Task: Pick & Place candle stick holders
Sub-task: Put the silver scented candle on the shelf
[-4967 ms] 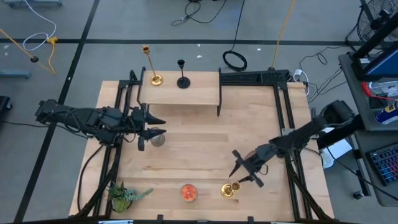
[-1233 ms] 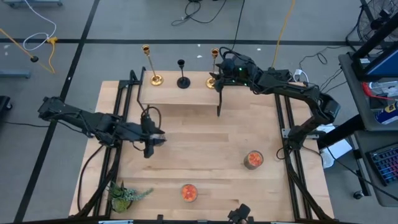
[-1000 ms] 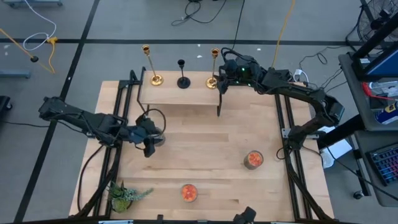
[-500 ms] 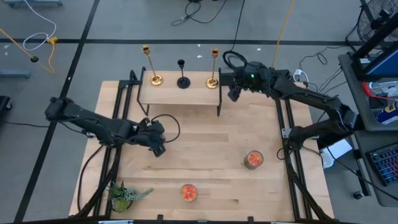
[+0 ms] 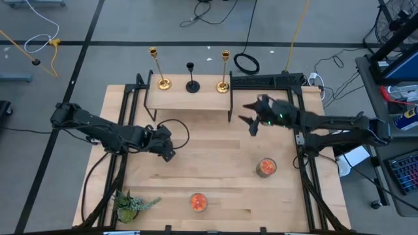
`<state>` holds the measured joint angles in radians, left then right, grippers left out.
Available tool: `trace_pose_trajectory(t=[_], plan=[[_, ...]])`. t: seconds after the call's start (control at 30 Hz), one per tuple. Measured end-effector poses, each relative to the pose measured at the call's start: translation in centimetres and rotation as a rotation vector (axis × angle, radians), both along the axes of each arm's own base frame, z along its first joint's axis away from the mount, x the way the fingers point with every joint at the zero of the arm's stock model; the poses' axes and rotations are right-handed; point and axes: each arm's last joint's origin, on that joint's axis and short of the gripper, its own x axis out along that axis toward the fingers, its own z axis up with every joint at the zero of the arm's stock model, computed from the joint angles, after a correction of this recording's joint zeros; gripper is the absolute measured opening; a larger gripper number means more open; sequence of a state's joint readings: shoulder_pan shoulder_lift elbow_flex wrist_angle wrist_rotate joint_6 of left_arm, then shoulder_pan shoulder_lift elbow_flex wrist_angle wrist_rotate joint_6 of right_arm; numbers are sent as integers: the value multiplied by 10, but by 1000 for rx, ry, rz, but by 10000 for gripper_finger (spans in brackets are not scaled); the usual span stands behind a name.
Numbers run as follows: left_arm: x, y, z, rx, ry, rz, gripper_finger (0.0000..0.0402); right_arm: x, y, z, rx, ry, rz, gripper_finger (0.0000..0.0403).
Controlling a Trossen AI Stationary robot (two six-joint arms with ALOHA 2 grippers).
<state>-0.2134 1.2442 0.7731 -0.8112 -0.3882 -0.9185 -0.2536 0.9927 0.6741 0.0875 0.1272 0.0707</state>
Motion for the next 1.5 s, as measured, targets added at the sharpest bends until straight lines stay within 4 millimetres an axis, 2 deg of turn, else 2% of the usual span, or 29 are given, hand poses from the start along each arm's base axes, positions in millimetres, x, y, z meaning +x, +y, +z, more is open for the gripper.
trace_pose_trajectory(t=[0.23,0.43,0.73,1.0,1.23,1.37,1.5], plan=[[0,-1,0,-17,-1,0,175,-11,44,-49,33,-296,231,254],[1,-3,-2,-66,22,-25,124,-33,71,-74,84,-472,374,254],[2,-4,-3,-91,23,-29,13,-40,88,-86,10,-397,482,254],[5,-7,2,-167,-23,-30,6,-40,89,-88,16,-385,487,254],[21,-10,43,-166,-136,-108,5,-40,89,-87,15,-392,484,254],[28,-9,82,-102,-214,-151,5,-40,89,-87,15,-394,483,254],[27,0,118,-1,-230,-140,5,-40,89,-87,15,-394,483,254]])
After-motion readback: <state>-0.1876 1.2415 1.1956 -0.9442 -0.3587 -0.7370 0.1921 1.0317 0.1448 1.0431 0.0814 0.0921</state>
